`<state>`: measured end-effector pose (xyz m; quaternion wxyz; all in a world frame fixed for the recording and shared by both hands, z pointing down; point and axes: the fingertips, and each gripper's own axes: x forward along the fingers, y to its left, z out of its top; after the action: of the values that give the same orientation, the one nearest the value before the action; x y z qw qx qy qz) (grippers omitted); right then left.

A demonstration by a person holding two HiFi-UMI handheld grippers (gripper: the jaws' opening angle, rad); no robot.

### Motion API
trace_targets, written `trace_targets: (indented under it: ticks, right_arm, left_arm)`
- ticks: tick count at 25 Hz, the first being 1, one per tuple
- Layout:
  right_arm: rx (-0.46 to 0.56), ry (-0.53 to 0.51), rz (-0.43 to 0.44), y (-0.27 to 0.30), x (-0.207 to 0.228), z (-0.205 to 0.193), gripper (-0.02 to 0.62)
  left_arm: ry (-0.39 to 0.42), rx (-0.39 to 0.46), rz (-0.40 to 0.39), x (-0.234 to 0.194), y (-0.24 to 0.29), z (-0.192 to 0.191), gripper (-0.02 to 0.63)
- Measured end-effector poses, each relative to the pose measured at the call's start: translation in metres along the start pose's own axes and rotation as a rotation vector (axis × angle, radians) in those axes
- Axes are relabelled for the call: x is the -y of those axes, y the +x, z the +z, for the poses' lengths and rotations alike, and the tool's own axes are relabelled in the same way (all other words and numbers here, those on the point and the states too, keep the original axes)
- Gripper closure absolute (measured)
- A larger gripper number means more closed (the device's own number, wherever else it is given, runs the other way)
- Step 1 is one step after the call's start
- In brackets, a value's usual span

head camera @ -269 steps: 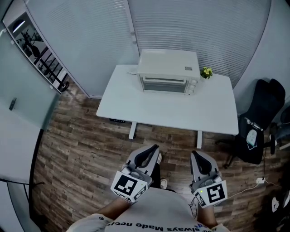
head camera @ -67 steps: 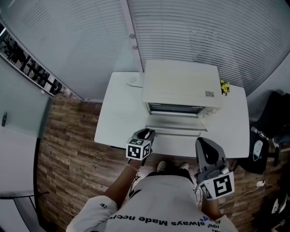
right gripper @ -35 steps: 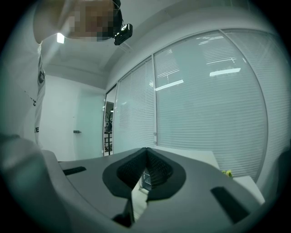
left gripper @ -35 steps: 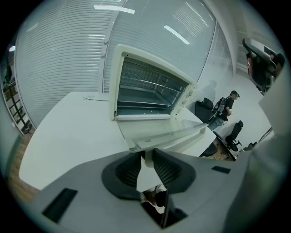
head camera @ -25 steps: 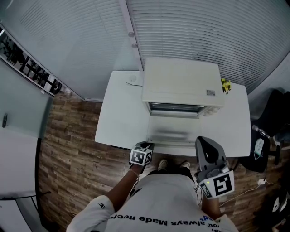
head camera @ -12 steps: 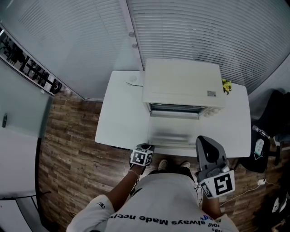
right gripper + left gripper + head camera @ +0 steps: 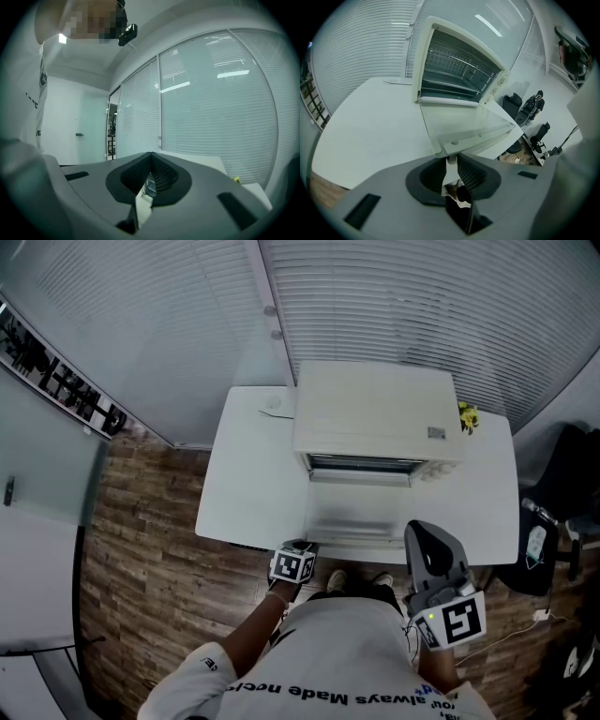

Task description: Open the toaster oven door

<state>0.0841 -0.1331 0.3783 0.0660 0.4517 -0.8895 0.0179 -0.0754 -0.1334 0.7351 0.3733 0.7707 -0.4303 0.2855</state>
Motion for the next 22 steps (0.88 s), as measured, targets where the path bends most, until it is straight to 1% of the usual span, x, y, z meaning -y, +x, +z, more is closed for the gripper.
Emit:
trace_targets:
  ticks: [22]
  right_arm:
    - [-0.008, 0.011, -0.004, 0.007, 0.011, -0.003, 0.588]
  left_arm:
    - [-0.040, -0.083, 0.003, -0.007, 0.018, -0.023, 0.517]
